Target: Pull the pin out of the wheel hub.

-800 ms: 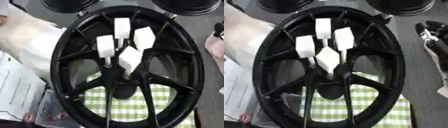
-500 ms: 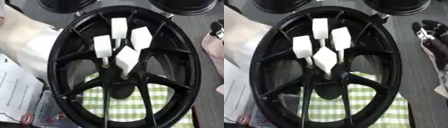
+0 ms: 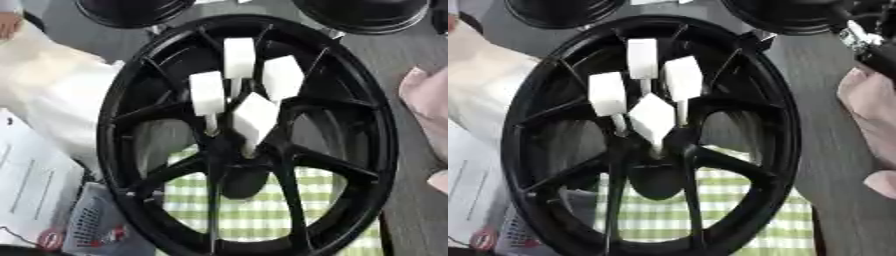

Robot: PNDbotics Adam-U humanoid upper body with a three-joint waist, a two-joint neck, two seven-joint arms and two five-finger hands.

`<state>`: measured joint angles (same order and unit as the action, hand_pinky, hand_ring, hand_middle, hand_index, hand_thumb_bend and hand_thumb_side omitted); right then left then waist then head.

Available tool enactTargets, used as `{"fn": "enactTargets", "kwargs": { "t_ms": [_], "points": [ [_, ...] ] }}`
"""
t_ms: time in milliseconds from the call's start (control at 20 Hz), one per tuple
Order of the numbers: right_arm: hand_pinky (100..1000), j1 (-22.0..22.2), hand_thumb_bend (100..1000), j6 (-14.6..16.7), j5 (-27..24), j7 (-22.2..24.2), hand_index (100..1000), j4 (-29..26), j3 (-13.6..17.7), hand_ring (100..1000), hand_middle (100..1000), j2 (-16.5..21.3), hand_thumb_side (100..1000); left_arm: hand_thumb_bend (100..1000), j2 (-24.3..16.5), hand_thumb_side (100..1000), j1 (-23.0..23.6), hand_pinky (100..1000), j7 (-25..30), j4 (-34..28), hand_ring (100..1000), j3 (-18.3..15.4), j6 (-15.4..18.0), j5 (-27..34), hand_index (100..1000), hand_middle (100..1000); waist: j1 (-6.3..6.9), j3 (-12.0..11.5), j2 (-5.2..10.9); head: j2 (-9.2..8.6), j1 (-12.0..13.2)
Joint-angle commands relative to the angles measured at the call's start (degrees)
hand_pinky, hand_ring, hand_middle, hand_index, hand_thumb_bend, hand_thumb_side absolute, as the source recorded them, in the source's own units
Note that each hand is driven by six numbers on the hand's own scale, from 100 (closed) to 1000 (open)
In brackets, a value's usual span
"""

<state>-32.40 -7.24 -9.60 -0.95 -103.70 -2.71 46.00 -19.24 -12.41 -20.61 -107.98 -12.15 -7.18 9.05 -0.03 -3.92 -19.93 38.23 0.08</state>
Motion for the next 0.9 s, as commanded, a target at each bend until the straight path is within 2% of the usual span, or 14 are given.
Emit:
{"fn": "enactTargets", "kwargs": {
  "t_ms": [50, 300, 500, 600, 700, 800, 900],
  "points": [
    [897, -3.3, 519, 1.1, 3.2, 5.6, 799, -3.7, -2.1, 750, 700, 7.2, 397, 721, -2.2, 488, -0.1, 662, 0.4, -0.6, 728, 0.2, 0.1, -0.3, 767, 639, -0.21, -0.1, 1.57, 0.18, -0.3],
    [875, -8.4, 571, 5.4, 8.5, 15.9, 794, -6.1, -6.7, 751, 699, 11.9, 384, 720, -2.4, 489, -0.3, 662, 0.8, -0.6, 729, 0.5, 0.1, -0.4, 767, 640, -0.56, -0.3, 1.71, 0.18, -0.7],
    [843, -13.0, 613, 11.4, 11.0, 26.5, 787, -6.2, -9.8, 744, 697, 11.8, 361, 721, -2.5, 490, -0.4, 663, 1.0, -0.6, 729, 0.7, 0.1, -0.5, 767, 640, -0.64, -0.4, 1.9, 0.31, -0.9],
    [825, -14.6, 626, 14.9, 11.5, 33.8, 784, -5.3, -11.8, 740, 696, 11.0, 334, 722, -2.5, 490, -0.5, 663, 1.2, -0.5, 730, 0.8, 0.1, -0.5, 766, 640, -0.65, -0.4, 1.98, 0.28, -1.1],
    [812, -16.2, 609, 17.2, 12.1, 40.3, 782, -3.5, -12.0, 738, 697, 10.1, 343, 722, -2.5, 490, -0.4, 663, 1.3, -0.5, 730, 0.8, 0.1, -0.6, 766, 640, -0.62, -0.4, 2.08, 0.22, -1.0],
    [809, -16.7, 599, 18.8, 12.5, 44.2, 778, -2.3, -12.0, 737, 695, 9.4, 337, 723, -2.5, 491, -0.3, 663, 1.4, -0.5, 730, 0.7, 0.1, -0.6, 766, 640, -0.61, -0.4, 2.13, 0.14, -0.9],
    [807, -16.9, 606, 20.2, 12.8, 47.3, 777, -1.4, -10.7, 737, 697, 8.7, 345, 722, -2.4, 490, -0.2, 663, 1.3, -0.5, 730, 0.6, 0.2, -0.6, 766, 640, -0.59, -0.2, 2.2, -0.14, -1.1]
  ]
}}
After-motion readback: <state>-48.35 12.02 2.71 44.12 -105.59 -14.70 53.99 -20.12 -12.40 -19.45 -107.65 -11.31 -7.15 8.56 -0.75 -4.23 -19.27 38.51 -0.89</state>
